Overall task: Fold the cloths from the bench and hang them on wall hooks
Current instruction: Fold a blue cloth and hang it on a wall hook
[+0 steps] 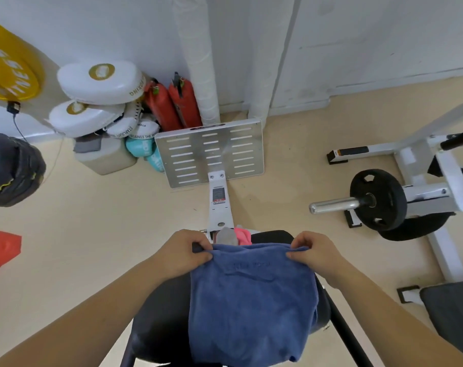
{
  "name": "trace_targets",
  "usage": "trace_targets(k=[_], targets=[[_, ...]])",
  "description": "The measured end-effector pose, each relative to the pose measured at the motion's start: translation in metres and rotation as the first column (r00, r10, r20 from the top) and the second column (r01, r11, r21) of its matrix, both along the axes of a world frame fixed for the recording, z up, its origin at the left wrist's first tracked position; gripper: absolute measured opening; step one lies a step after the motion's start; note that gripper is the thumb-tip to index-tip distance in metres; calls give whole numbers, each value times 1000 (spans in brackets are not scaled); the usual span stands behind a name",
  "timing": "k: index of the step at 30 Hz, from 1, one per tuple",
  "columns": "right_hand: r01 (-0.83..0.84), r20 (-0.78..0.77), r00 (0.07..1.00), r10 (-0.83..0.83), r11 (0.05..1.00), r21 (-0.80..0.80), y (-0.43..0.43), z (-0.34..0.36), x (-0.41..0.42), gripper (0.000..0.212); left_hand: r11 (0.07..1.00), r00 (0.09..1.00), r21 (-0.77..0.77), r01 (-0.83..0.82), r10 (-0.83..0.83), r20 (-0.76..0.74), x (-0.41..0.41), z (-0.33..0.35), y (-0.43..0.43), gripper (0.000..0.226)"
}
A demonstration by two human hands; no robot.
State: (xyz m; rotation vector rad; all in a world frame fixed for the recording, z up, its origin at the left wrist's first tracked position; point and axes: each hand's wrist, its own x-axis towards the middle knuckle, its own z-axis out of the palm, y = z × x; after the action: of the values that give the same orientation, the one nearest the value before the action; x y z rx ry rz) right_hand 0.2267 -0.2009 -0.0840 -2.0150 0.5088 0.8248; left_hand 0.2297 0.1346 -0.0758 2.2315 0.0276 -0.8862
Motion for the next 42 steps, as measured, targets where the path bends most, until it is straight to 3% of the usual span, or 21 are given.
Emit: trace_targets(k=[4, 7, 12, 20, 24, 27, 29, 32, 36, 39, 42], targets=[[94, -2, 996, -95, 982, 166, -25, 58, -25, 16, 1000, 997, -18, 24, -23, 71, -14, 34, 9, 17], [94, 28, 994, -105, 962, 255, -44, 110, -60, 18, 991, 982, 6, 132, -131, 135, -32, 70, 10, 14], [78, 162, 979, -125, 960, 269, -64, 181, -128, 10, 960, 923, 59, 274, -280, 265, -65, 147, -2, 17], [110, 416, 887, -200, 967, 230, -92, 270, -198, 15, 903, 808, 66, 424, -410, 424, -112, 272, -18, 23], [120, 554, 818, -152, 988, 94, -94, 301, -203, 29, 920, 750, 94, 381, -366, 551, -106, 306, -28, 28], [91, 610, 785, 111, 953, -290, -87, 301, -184, 29, 941, 696, 114, 319, -314, 646, -80, 310, -38, 23], [43, 570, 785, 241, 898, -439, -75, 298, -167, 15, 937, 654, 159, 312, -333, 679, -58, 309, -44, 18], [78, 602, 760, 245, 885, -459, -59, 298, -146, 11, 940, 640, 172, 294, -327, 696, -26, 306, -36, 25], [129, 652, 722, 234, 879, -459, -52, 293, -132, 14, 894, 594, 368, 255, -445, 670, -11, 302, -9, 14], [16, 630, 691, 354, 864, -503, -45, 270, -134, 14, 868, 629, 405, 288, -490, 603, -27, 283, 9, 6], [-154, 535, 694, 483, 824, -545, -31, 230, -148, 15, 847, 688, 419, 328, -518, 509, -51, 244, 27, 15]])
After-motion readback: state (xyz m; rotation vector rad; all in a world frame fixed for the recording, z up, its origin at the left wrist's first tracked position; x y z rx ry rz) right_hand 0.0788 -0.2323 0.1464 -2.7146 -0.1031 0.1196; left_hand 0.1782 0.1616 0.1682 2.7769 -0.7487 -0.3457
